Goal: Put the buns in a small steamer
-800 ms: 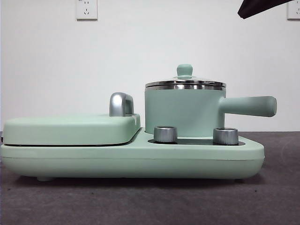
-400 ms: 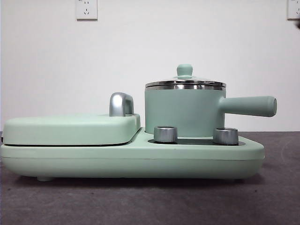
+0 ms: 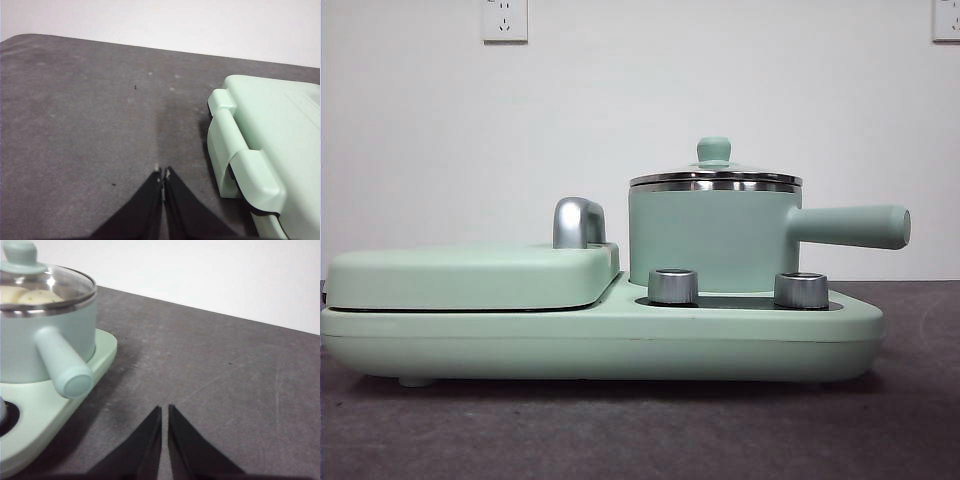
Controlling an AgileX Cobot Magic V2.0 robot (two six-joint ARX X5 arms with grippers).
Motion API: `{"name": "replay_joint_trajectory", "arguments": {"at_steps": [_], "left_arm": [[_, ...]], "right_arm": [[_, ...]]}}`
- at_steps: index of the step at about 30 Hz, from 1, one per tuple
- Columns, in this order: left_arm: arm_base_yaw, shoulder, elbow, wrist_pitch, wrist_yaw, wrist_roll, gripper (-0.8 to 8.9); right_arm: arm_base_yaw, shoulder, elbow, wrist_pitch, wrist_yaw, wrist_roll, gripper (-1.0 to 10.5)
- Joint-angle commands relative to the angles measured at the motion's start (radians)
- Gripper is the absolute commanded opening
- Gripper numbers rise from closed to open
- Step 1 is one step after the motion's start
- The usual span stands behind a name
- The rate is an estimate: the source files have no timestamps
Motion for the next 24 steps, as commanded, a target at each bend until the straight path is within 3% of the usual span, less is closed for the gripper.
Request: {"name": "replay_joint_trajectory", "arguments": {"at_steps": [1, 8, 24], "left_arm": [[0.001, -0.001, -0.006, 0.004, 0.000, 0.009, 0.07], [0.001, -0.001, -0.006, 0.004, 0.000, 0.009, 0.07], [0.001, -0.001, -0.006, 0.004, 0.000, 0.009, 0.07]], "right_arm": [[-0.008, -0.023, -0.035, 0.034, 0.003, 0.026, 0.2], [-0.013, -0.023, -0.103, 0.080, 0.003, 0.064, 0.2], [-0.013, -0.023, -0.103, 0.120, 0.003, 0.065, 0.2]]}}
